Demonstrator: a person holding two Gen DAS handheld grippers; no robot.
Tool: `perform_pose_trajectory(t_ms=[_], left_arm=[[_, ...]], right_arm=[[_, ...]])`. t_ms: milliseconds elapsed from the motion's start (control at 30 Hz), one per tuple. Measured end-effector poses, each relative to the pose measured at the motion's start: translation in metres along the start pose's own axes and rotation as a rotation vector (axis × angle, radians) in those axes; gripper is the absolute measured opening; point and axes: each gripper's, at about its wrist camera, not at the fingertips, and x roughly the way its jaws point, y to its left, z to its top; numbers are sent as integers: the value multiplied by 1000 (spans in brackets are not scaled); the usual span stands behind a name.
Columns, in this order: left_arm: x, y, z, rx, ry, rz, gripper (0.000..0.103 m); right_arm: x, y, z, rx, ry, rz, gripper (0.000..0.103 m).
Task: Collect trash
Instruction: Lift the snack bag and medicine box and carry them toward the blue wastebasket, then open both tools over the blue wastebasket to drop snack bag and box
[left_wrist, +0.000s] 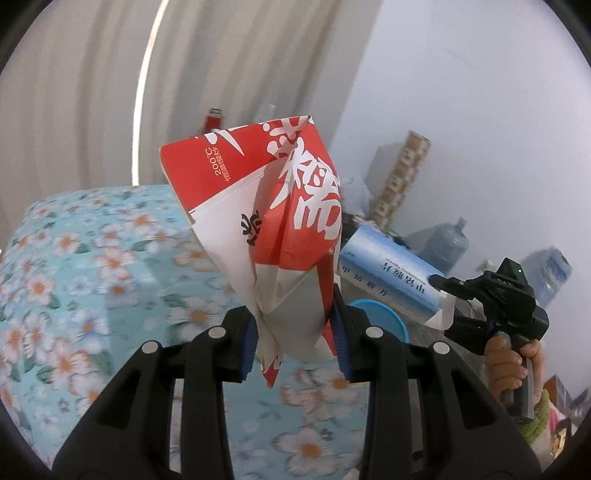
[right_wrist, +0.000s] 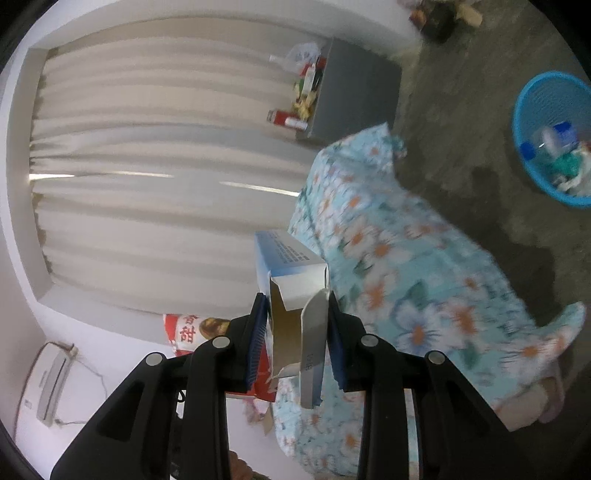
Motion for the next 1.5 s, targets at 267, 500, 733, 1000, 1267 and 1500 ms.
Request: perform_pose_trajectory(t_ms=[267, 500, 733, 1000, 1267, 1500], left_arm=[[57, -62, 2, 110, 112, -130, 32], [134, -129, -9, 199, 298, -243, 33], [238, -184, -35, 296, 496, -236, 34], [346, -221, -74, 353, 679, -179, 35], [430, -252, -63, 307, 653, -154, 35], [449, -264, -69, 293, 652, -135, 84]], right_arm=[[-74, -27, 14, 7, -171, -131, 30], [-145, -56, 29, 0, -376, -388, 30], [-167, -93, 50, 4, -461, -689, 30], [-140, -142, 93, 36, -395, -841, 31], [-111, -192, 155, 137, -427, -878, 33], [-100, -262, 163, 306, -399, -817, 68]])
